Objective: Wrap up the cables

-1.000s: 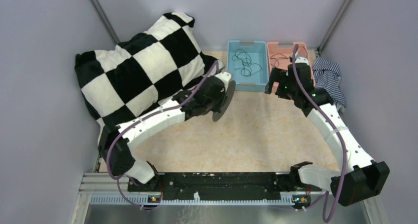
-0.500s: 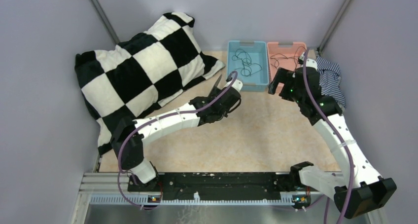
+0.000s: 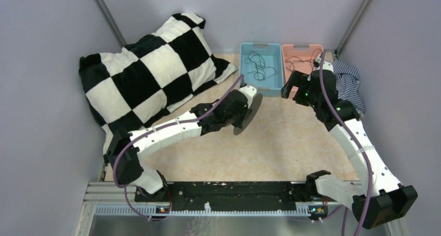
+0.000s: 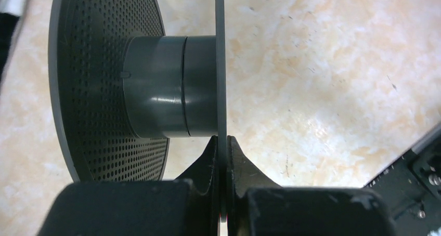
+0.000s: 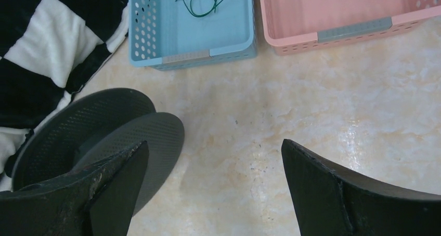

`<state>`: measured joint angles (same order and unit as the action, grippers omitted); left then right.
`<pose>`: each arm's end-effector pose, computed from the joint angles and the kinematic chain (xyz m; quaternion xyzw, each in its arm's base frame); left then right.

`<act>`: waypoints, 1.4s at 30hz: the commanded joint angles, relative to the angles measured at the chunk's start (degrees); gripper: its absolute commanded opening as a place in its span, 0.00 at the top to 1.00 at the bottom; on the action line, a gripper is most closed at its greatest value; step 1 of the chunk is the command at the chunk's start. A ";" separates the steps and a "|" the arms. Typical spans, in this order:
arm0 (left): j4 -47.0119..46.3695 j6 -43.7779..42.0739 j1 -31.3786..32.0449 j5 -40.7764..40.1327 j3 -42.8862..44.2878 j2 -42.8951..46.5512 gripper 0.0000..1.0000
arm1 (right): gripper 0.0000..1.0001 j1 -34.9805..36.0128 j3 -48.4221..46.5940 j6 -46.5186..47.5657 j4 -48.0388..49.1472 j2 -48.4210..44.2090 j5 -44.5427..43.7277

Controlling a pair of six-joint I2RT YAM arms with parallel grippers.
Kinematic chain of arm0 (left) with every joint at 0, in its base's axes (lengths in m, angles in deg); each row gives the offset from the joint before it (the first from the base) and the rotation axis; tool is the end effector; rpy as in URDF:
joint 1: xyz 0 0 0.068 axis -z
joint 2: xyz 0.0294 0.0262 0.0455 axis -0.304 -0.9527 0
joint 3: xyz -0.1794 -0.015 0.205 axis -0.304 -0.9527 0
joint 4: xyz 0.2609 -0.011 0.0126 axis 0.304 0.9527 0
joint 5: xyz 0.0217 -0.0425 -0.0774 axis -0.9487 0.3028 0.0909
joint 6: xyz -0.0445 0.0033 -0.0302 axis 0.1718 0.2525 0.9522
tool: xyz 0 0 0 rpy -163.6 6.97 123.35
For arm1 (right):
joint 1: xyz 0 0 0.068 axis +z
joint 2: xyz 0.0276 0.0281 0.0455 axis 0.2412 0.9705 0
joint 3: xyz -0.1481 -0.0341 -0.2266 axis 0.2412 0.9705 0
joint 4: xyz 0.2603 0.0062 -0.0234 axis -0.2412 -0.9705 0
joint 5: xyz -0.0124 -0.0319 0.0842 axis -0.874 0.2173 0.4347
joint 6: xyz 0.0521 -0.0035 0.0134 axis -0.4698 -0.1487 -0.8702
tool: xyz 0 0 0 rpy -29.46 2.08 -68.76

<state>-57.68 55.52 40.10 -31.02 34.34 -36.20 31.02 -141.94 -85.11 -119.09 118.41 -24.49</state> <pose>0.1901 -0.2856 0.3127 0.2806 0.8539 -0.1623 0.4071 0.2101 0.0583 0.3626 0.1191 0.8615 0.1176 0.4794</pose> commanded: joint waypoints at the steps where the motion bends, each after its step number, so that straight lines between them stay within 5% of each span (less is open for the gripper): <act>1: -4.83 -4.62 0.21 9.35 -0.18 0.62 1.00 | 0.02 -0.12 0.11 -1.10 2.28 0.34 1.51; 18: -3.90 -7.04 0.21 7.82 -2.28 -0.60 1.00 | 0.01 -0.18 0.45 -0.79 1.40 -0.34 0.86; 30: -1.84 -6.58 0.21 8.20 -0.75 -1.58 0.56 | 0.01 -0.20 0.38 -0.79 1.26 -0.37 0.76; 42: -0.90 -8.19 0.16 9.25 1.33 -1.47 0.41 | 0.01 -0.13 0.57 -0.79 1.67 0.02 0.91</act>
<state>-57.71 48.35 40.21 -22.56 32.61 -38.37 31.02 -141.48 -85.42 -118.89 118.83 -23.71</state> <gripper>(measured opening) 0.589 0.985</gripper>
